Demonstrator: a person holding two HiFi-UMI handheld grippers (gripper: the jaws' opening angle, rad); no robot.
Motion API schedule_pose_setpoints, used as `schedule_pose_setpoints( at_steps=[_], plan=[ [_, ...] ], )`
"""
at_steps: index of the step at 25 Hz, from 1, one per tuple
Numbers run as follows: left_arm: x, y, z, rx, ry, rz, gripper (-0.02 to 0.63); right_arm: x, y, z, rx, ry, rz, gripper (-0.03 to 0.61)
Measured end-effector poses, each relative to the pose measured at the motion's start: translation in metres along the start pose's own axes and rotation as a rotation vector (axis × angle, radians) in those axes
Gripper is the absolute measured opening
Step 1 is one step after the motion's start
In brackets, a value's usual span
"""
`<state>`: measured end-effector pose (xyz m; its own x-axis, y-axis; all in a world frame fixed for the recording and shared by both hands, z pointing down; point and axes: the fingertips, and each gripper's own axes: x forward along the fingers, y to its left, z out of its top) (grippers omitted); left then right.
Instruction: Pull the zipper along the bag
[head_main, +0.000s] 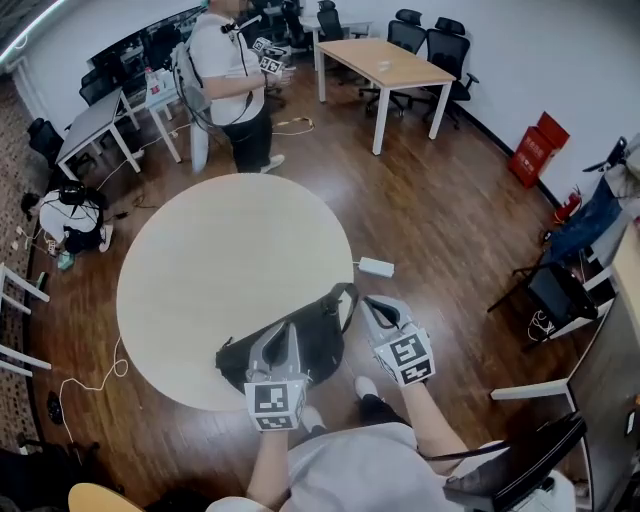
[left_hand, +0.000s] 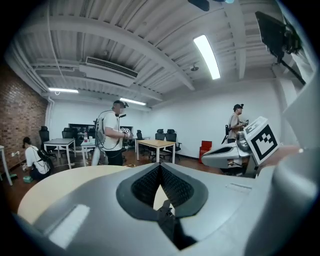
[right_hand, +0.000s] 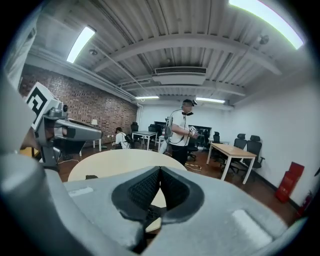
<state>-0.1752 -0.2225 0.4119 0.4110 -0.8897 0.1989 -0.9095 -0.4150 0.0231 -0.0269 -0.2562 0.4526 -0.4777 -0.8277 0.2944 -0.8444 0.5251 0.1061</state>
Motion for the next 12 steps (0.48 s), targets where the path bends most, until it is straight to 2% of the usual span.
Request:
schedule_pose_setpoints(
  at_steps=[6,9,12],
  plan=[
    [0.067,-0.046,-0.048,-0.003,0.147,-0.068,0.017,0.035,-0.054,-0.065,0.093,0.132,0.035,-0.008],
    [0.098,-0.062,-0.085,-0.017,0.251,-0.065,0.017,0.065,-0.069,-0.103,0.113,0.198,0.099,-0.008],
    [0.117,-0.068,-0.119,-0.027,0.341,-0.048,0.017,0.106,-0.064,-0.138,0.094,0.256,0.202,-0.008]
  ],
)
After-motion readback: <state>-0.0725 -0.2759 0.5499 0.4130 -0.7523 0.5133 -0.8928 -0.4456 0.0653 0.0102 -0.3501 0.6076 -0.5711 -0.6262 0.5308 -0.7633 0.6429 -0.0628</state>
